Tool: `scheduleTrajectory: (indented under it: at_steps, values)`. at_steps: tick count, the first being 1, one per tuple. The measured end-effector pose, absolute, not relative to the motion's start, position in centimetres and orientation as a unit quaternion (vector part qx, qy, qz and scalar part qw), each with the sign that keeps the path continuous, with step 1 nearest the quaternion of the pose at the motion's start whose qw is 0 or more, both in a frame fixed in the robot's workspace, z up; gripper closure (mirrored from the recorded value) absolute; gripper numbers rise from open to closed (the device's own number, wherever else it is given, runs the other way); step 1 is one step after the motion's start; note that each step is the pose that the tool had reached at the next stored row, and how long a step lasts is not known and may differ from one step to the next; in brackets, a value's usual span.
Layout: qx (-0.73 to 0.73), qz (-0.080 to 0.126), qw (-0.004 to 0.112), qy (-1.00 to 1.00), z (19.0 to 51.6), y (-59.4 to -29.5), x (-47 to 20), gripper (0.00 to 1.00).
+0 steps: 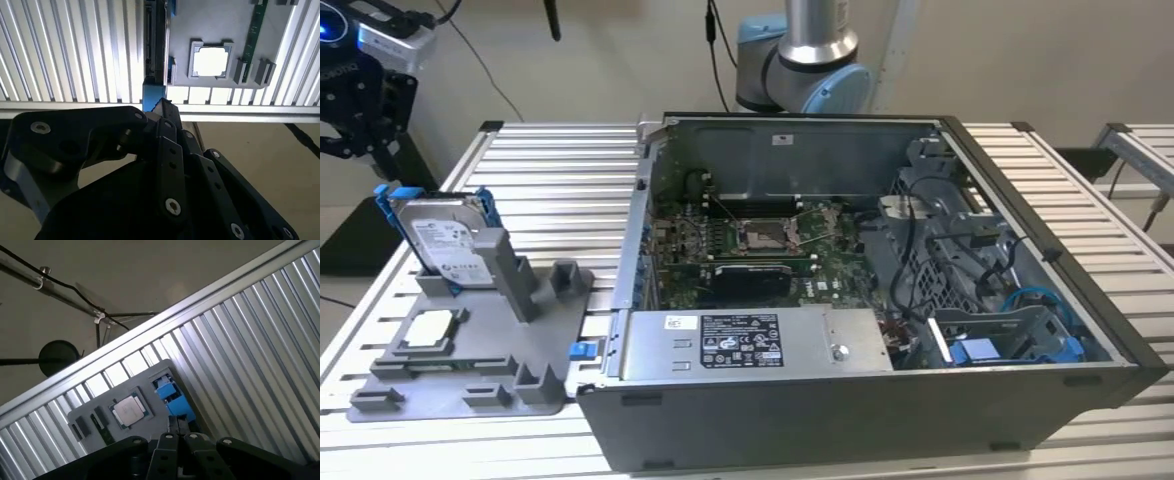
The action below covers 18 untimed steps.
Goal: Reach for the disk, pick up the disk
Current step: 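Pick up the disk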
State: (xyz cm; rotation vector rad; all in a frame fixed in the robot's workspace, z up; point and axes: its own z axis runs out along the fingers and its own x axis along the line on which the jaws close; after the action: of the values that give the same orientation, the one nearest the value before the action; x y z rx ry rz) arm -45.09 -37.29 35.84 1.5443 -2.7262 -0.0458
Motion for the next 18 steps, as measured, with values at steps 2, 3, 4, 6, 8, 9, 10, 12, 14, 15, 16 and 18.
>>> scheduleTrajectory:
  at_steps: [2, 3, 4, 6, 8, 9, 10, 12, 14, 15, 16, 18]
  values:
    - [0.493, -0.015, 0.004, -0.87, 35.84, -37.29, -45.09, 1.0]
    - [0.493, -0.015, 0.004, -0.87, 35.84, -37.29, -45.09, 1.0]
    - [0.493, -0.015, 0.004, -0.87, 35.84, -37.29, -45.09, 1.0]
    - [0.494, -0.015, 0.004, -0.87, 35.84, -37.29, -45.09, 1.0]
    - [0.497, -0.015, 0.004, -0.868, 35.84, -37.29, -45.09, 1.0]
    - [0.502, -0.015, 0.004, -0.865, 35.84, -37.29, -45.09, 1.0]
    - [0.508, -0.015, 0.004, -0.861, 35.84, -37.29, -45.09, 1.0]
    - [0.524, -0.014, 0.005, -0.852, 35.84, -37.29, -45.09, 1.0]
    - [0.539, -0.014, 0.005, -0.842, 35.84, -37.29, -45.09, 1.0]
    - [0.547, -0.014, 0.005, -0.837, 35.84, -37.29, -45.09, 1.0]
    - [0.554, -0.014, 0.005, -0.832, 35.84, -37.29, -45.09, 1.0]
    - [0.57, -0.014, 0.005, -0.822, 35.84, -37.29, -45.09, 1.0]
